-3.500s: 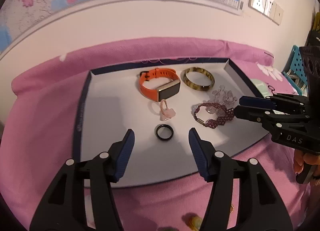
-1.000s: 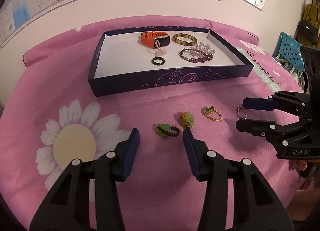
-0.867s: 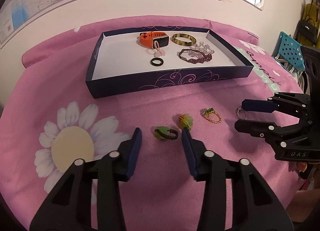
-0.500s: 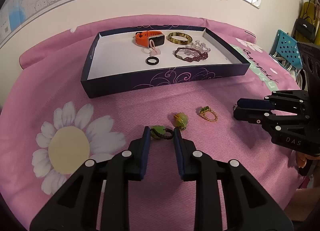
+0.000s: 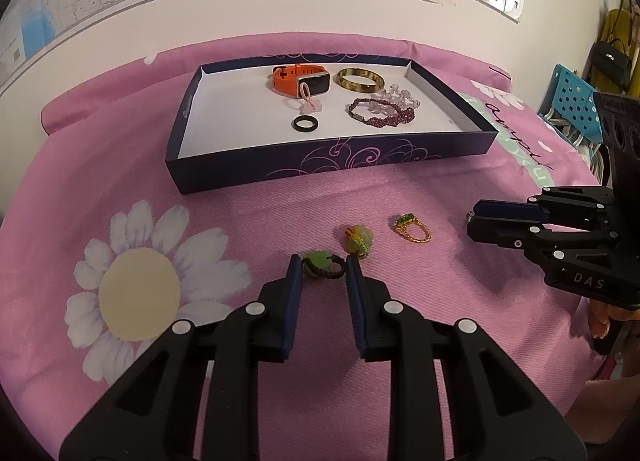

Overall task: Organize jewelry
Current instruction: 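Carry the green-stone ring with the left tool while the right tool carries the silver ring into the box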

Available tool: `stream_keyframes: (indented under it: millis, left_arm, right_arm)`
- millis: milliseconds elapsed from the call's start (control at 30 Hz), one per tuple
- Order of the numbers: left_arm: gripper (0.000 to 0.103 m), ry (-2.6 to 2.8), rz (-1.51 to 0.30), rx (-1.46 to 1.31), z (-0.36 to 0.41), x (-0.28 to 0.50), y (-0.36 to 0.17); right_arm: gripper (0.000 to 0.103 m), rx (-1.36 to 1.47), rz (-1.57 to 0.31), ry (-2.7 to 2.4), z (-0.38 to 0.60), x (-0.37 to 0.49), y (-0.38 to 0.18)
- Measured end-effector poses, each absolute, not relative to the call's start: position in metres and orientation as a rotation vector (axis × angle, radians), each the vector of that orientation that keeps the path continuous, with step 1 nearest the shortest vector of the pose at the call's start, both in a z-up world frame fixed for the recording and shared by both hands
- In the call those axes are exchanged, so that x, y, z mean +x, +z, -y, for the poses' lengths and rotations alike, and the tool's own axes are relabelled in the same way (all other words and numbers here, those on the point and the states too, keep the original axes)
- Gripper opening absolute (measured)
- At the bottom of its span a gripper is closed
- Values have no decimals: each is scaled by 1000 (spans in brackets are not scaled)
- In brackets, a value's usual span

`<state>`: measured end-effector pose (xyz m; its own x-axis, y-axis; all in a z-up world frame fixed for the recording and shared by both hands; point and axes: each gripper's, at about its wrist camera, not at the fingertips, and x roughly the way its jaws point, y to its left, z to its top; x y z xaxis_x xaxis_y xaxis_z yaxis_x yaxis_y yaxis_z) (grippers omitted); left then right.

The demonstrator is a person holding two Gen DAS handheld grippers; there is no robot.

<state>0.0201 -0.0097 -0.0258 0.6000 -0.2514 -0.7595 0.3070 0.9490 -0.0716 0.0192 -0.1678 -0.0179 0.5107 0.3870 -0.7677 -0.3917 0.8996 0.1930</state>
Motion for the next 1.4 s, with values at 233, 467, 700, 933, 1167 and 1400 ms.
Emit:
stream_keyframes:
  millis: [233,467,700,933,1167,1400]
  left_arm:
    - [23,-319,-856,64,9,16,-20]
    - [23,-322,-835,60,9,13,-13]
    - [23,-323,-820,55,8,12,-7]
    - [23,-327,-805,52,9,11,-2]
    - [23,-327,-800,48,10,12,0]
    - [23,-328,-788,48,10,12,4]
  right_arm:
    - [16,23,-909,487,169,18,-14]
    - [16,39,-887,501,170,16,-7]
    - [16,49,-866,510,173,15,1]
    - [16,55,-852,517,173,16,4]
    - [16,50,-843,521,171,17,7]
    - [16,46,-830,524,170,19,12]
